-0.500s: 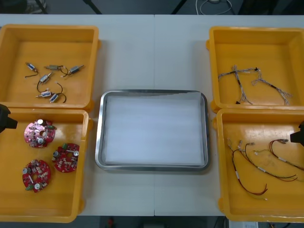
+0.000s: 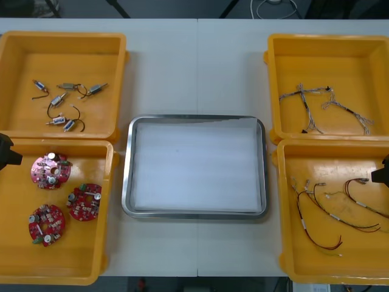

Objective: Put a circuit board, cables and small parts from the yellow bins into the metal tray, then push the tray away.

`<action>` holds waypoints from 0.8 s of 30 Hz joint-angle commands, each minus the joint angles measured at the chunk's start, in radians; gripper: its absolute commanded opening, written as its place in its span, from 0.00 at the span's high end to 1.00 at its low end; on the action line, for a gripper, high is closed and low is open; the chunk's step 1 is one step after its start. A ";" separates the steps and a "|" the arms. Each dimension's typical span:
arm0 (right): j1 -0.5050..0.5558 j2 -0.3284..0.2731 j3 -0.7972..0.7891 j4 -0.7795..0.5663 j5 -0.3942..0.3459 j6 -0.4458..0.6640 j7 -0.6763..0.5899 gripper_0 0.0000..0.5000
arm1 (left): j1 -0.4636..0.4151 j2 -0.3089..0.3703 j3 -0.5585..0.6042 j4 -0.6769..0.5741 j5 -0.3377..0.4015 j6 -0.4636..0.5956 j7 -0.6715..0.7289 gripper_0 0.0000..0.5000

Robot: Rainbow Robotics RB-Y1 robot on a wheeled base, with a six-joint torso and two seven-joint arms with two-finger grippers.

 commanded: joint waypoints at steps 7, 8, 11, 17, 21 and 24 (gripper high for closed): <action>-0.018 -0.039 -0.021 -0.012 -0.007 0.003 -0.014 0.00 | 0.017 0.038 0.027 -0.029 0.007 0.007 -0.015 0.00; -0.018 -0.039 -0.021 -0.012 -0.007 0.003 -0.014 0.00 | 0.017 0.038 0.027 -0.029 0.007 0.007 -0.015 0.00; -0.018 -0.039 -0.021 -0.012 -0.007 0.003 -0.014 0.00 | 0.017 0.038 0.027 -0.029 0.007 0.007 -0.015 0.00; -0.018 -0.039 -0.021 -0.012 -0.007 0.003 -0.014 0.00 | 0.017 0.038 0.027 -0.029 0.007 0.007 -0.015 0.00; -0.018 -0.039 -0.021 -0.012 -0.007 0.003 -0.014 0.00 | 0.017 0.038 0.027 -0.029 0.007 0.007 -0.015 0.00; -0.018 -0.039 -0.021 -0.012 -0.007 0.003 -0.014 0.00 | 0.017 0.038 0.027 -0.029 0.007 0.007 -0.015 0.00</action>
